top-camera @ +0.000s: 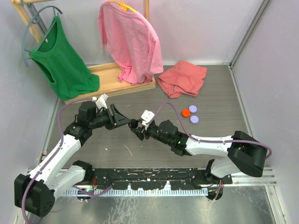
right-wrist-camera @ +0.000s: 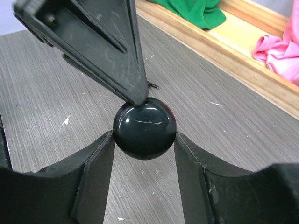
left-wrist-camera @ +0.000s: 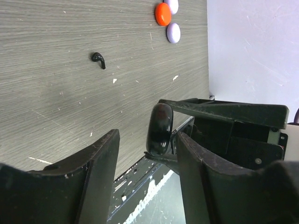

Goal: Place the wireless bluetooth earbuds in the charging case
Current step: Pick up the charging case at the center of the board.

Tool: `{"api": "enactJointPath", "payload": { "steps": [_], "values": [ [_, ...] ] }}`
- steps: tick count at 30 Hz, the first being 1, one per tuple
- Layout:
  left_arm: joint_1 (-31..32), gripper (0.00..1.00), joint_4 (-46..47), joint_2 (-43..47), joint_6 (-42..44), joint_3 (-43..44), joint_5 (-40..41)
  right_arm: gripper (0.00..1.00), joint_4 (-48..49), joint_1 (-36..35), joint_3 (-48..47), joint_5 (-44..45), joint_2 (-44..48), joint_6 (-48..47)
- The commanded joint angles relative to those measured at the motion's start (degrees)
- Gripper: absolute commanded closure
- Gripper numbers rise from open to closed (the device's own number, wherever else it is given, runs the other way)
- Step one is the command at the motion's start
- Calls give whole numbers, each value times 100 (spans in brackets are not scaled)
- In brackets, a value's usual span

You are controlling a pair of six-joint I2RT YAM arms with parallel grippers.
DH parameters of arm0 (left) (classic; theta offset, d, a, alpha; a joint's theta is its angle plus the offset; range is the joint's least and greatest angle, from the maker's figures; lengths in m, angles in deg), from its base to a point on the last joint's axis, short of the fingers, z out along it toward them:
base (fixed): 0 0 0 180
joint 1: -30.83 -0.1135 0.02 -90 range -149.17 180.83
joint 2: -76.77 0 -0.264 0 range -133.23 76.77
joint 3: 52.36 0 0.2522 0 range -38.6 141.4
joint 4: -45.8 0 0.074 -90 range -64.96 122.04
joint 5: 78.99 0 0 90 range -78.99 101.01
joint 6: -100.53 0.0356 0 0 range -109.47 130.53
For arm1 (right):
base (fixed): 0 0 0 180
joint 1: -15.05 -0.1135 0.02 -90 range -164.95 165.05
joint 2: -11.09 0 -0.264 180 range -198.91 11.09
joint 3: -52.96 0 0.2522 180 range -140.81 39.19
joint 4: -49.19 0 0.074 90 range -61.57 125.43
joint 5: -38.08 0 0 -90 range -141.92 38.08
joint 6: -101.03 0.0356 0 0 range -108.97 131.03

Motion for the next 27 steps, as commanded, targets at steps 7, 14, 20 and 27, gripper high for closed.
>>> {"api": "enactJointPath", "payload": {
  "steps": [7, 14, 20, 27],
  "values": [
    [326, 60, 682, -279, -104, 134, -103, 55, 860, -40, 56, -223, 123, -338],
    [594, 67, 741, -467, -133, 203, 20, 55, 1020, -36, 156, -186, 143, -407],
    [608, 83, 711, -436, -23, 239, 42, 50, 1100, -36, 174, -239, 90, -477],
    [605, 95, -100, -344, 947, 800, 167, 29, 721, 4, 244, -372, 357, -379]
  ]
}}
